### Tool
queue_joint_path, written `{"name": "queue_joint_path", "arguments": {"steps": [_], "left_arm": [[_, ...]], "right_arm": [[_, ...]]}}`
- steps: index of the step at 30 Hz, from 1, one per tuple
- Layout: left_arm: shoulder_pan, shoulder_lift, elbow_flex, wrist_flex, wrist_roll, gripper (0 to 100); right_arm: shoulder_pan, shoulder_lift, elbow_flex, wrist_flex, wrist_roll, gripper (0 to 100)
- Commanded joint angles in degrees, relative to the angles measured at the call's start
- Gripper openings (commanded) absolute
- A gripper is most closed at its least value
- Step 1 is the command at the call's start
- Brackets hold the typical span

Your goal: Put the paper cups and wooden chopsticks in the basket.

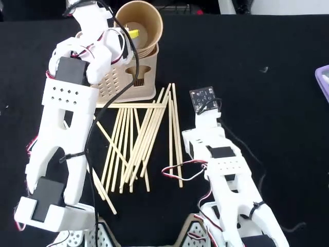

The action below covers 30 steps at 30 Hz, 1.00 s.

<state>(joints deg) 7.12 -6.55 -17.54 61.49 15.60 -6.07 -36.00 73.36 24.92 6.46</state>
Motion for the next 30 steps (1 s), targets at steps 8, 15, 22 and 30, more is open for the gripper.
{"name": "queue_joint_path", "arguments": {"steps": [8,15,22,30], "left_arm": [[0.4,0.2,-9.2,-1.3,-0.4,20],[0.4,0.2,-2.8,-12.7,-0.6,20],[-2.2,0.2,0.9,-17.3,-0.2,20],[-5.2,0.3,0.9,-21.4,-0.2,21]], "right_arm": [[0.5,-1.4,-0.5,-1.4,-0.5,1.1],[0.5,-1.4,-0.4,-1.4,-0.5,1.1],[0.5,-1.4,-0.4,-1.4,-0.5,1.1],[0.5,-1.4,-0.4,-1.4,-0.5,1.1]]}}
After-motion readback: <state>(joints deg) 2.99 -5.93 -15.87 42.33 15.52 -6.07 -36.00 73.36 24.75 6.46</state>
